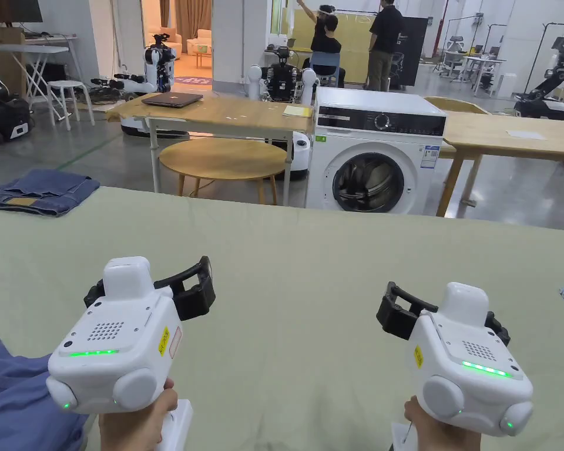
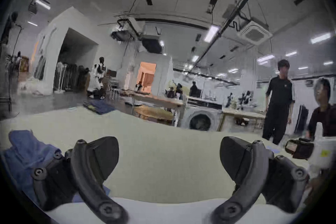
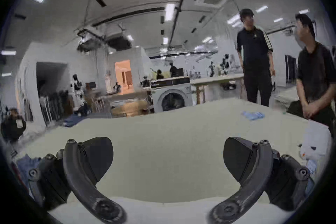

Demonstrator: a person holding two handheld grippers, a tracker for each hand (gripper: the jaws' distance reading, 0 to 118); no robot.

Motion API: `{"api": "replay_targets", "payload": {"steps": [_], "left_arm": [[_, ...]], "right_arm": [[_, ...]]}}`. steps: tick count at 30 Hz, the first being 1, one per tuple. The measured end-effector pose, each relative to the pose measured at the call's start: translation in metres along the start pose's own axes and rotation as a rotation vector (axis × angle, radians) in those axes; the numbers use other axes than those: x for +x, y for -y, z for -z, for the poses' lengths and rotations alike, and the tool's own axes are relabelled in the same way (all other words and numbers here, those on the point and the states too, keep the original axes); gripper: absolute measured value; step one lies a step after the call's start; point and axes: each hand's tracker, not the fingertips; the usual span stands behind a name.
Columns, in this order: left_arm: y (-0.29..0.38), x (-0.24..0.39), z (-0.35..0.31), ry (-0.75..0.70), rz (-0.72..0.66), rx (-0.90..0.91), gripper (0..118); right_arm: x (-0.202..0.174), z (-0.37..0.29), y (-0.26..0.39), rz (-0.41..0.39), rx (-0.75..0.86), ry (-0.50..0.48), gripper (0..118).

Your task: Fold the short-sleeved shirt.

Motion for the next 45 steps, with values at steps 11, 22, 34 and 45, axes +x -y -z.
{"api": "replay_targets", "payload": {"steps": [11,22,34,45], "left_arm": [[0.001,0.023,0.005,0.003,0.223,-0.072,111],[-0.002,0.024,-0.002,-0.048,0.225,-0.072,30],[-0.010,0.023,-0.006,-0.038,0.250,-0.078,0],[-0.050,-0.062,-0.041,-0.232,0.300,-0.075,0]], "right_arm": [[-0.020,-0.006,0.009,-0.222,0.006,-0.021,118],[-0.013,-0.011,0.001,-0.148,0.017,-0.008,1],[-0.023,-0.016,-0.003,-0.159,0.017,0.003,1],[-0.111,-0.016,-0.005,-0.205,0.027,-0.168,1]]}}
